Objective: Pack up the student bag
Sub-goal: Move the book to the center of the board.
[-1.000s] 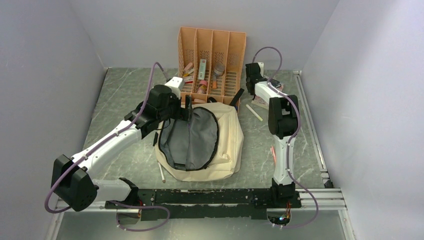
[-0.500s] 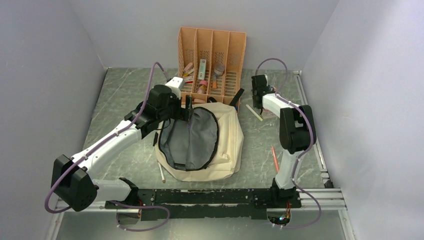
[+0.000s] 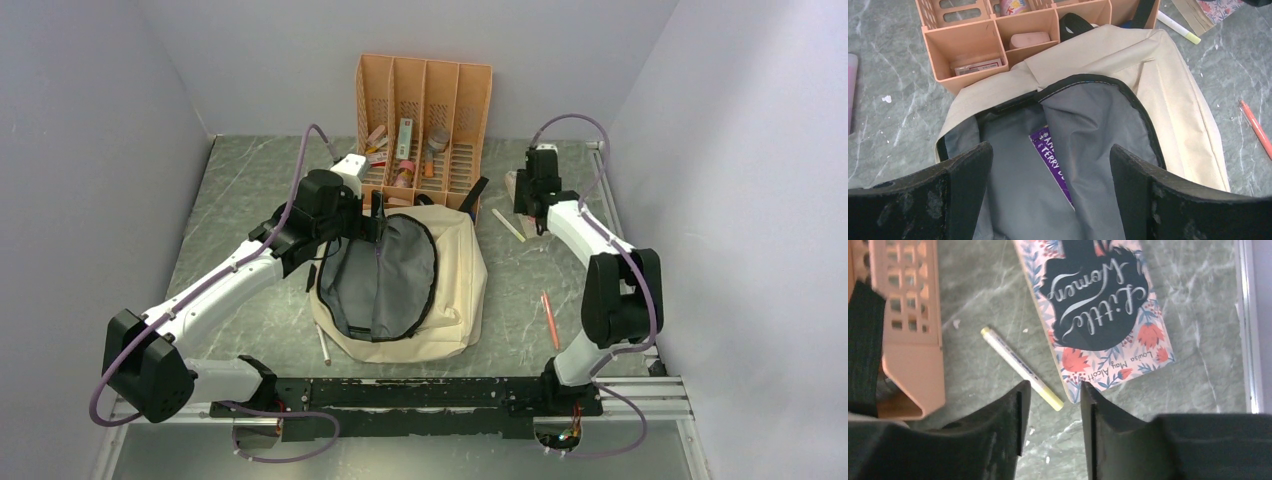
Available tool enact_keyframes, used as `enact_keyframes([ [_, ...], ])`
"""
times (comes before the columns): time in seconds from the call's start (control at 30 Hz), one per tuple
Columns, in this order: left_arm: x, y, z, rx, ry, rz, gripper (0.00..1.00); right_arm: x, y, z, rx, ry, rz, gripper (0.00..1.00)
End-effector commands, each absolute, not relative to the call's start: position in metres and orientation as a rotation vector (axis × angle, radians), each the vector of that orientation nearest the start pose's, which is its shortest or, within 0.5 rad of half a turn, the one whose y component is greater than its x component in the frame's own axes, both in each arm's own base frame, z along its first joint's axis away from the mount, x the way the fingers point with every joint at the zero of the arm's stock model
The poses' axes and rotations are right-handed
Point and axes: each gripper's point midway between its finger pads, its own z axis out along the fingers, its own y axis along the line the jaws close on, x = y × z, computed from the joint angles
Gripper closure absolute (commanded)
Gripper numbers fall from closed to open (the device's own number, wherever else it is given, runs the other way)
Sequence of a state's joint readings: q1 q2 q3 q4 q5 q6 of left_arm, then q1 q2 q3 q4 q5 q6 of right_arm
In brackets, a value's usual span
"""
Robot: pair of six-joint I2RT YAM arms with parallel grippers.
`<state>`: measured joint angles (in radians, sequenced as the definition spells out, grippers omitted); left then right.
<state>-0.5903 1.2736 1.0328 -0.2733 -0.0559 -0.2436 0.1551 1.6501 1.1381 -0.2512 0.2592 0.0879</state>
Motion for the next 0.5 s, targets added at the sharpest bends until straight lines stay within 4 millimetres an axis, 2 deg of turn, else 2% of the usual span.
enact_keyframes([
  [0.0,0.327,-0.225,0.218,0.328,2.047,-0.51,0.1,0.44,0.0,0.119,0.233,2.261,-0.136,0.46],
  [0.1,0.324,-0.231,0.223,0.345,2.022,-0.561,0.1,0.443,-0.019,0.114,0.364,2.234,-0.041,0.37],
  [0.23,0.323,-0.24,0.238,0.356,1.976,-0.625,0.09,0.447,-0.054,0.111,0.521,2.174,0.017,0.31],
  [0.37,0.33,-0.252,0.257,0.335,1.962,-0.681,0.1,0.457,-0.077,0.104,0.592,2.163,0.041,0.27],
  [0.47,0.337,-0.268,0.261,0.332,1.968,-0.725,0.11,0.47,-0.083,0.096,0.565,2.181,0.088,0.25],
])
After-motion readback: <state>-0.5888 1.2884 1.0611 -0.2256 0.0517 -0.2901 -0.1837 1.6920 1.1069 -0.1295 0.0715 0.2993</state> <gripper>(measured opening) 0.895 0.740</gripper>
